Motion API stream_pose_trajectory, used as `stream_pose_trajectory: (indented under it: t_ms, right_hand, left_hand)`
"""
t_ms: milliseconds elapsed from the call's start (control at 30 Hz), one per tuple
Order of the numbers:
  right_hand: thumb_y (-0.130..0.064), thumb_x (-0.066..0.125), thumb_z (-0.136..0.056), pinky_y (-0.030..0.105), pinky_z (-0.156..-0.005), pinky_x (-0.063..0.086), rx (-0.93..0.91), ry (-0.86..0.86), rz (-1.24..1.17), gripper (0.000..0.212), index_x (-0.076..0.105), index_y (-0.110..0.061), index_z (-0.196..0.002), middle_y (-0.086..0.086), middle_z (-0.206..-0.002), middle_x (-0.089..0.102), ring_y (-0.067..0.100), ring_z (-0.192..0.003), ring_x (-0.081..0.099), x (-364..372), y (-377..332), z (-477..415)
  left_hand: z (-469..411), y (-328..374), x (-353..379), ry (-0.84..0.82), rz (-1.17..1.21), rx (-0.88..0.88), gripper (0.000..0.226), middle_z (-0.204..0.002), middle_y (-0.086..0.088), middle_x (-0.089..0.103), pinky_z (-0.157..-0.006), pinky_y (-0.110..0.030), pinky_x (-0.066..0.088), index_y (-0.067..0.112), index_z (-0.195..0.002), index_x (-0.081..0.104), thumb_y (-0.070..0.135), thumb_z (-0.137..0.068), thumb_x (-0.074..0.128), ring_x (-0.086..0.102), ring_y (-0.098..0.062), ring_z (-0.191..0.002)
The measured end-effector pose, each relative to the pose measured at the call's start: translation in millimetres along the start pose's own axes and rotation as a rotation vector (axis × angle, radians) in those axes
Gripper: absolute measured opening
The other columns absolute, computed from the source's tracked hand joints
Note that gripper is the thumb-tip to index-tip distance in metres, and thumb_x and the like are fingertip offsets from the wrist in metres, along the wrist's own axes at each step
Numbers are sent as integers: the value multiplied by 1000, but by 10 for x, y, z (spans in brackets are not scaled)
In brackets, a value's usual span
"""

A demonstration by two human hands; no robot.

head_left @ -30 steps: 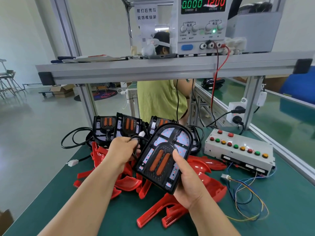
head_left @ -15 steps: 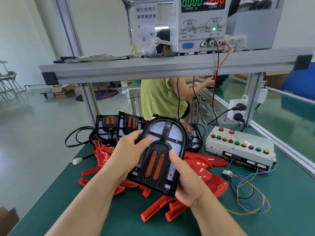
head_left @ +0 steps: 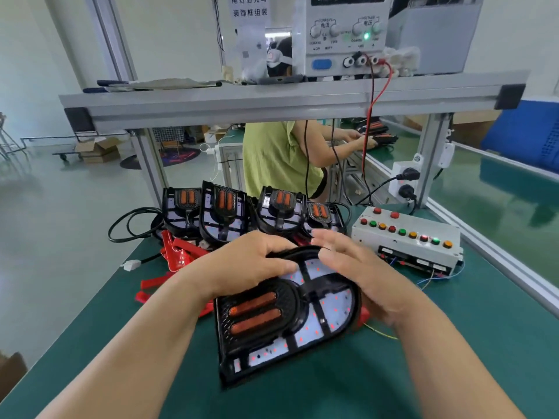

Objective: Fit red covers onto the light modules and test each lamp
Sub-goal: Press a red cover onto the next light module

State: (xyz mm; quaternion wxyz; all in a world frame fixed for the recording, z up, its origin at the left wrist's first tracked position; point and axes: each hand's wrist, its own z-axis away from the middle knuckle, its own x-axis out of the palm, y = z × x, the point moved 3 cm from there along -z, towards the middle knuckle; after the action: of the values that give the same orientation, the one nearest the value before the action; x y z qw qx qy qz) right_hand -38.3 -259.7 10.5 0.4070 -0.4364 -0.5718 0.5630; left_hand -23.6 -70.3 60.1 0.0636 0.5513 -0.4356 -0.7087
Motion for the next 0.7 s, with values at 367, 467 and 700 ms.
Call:
stream_pose_trajectory:
  t_ms: [367, 467, 700]
  right_hand:
    - [-34, 78, -65, 44, -88, 50, -42, -88, -131, 53, 63, -14, -112, 10, -107, 68, 26, -95, 64, -166, -50, 337]
    - [-30, 75, -67, 49, -88, 42, -76, -87, -208, 66, 50, 6, -117, 21, -108, 61, 34, -97, 57, -157, -97, 380]
    - [-35, 62, -84, 70, -110, 30, -4, -222, -235, 65, 53, 5, -134, 38, -135, 51, 58, -127, 45, -112, -95, 446]
  left_hand:
    - [121, 504, 31, -26, -103, 105, 20, -100, 11, 73, -92, -38, 53, 31, -114, 69, 28, -95, 63, 68, -6, -92]
    - [145, 608, 24, -42, -115, 119, 16, -93, 10, 72, -84, -34, 54, 32, -111, 68, 32, -96, 61, 68, -6, -85]
    - [35, 483, 120, -126, -115, 96, 11, -70, 19, 60, -63, -16, 41, 27, -92, 66, 31, -98, 58, 55, 2, -65]
